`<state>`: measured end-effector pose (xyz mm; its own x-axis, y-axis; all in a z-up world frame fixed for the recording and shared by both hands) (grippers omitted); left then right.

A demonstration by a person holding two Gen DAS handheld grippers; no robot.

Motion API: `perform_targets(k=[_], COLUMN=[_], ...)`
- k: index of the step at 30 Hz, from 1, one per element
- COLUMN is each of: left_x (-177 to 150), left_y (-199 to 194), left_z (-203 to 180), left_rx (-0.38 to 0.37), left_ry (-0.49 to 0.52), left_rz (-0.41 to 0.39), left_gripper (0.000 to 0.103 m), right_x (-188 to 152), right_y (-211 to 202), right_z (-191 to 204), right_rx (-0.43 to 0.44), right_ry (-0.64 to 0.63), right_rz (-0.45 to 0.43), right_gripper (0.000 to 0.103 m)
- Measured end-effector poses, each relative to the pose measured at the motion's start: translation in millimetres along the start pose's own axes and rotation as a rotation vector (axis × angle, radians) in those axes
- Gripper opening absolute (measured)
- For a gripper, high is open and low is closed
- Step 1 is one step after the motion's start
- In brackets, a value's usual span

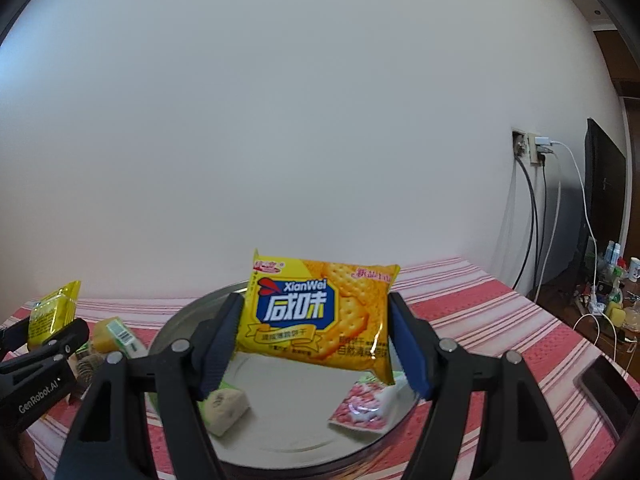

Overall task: Organize objects
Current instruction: 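Carry both yellow packs over the tin and open both grippers to drop them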

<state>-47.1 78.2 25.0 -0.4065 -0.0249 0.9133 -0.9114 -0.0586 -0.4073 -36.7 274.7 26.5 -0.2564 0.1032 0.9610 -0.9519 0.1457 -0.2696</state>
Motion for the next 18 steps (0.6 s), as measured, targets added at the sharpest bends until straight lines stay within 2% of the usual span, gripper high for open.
perform_targets(k=[18], left_x=[1.3], left_y=[28.3], left_z=[-67.6], left_rx=[-0.087], left_ry=[0.046], left_rz=[0.024], left_gripper=[0.073], right_x=[1.0], right_y=[33.8], right_z=[-47.2], right_rx=[-0.115], right_ry=[-0.047], right_rz=[0.015], right_gripper=[0.072])
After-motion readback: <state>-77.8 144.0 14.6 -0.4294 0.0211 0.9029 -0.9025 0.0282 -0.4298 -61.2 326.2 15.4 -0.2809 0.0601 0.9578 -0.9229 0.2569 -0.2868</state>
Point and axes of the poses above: each gripper's, at about its wrist camera, not at the fingertips, and y roughly the way its jaws point, z to its left, x to its top, the point moved 5 cm from there along y, roughly the way its jaws point, and after that the axes turned 1 degree about y, right-handed, at the moved point
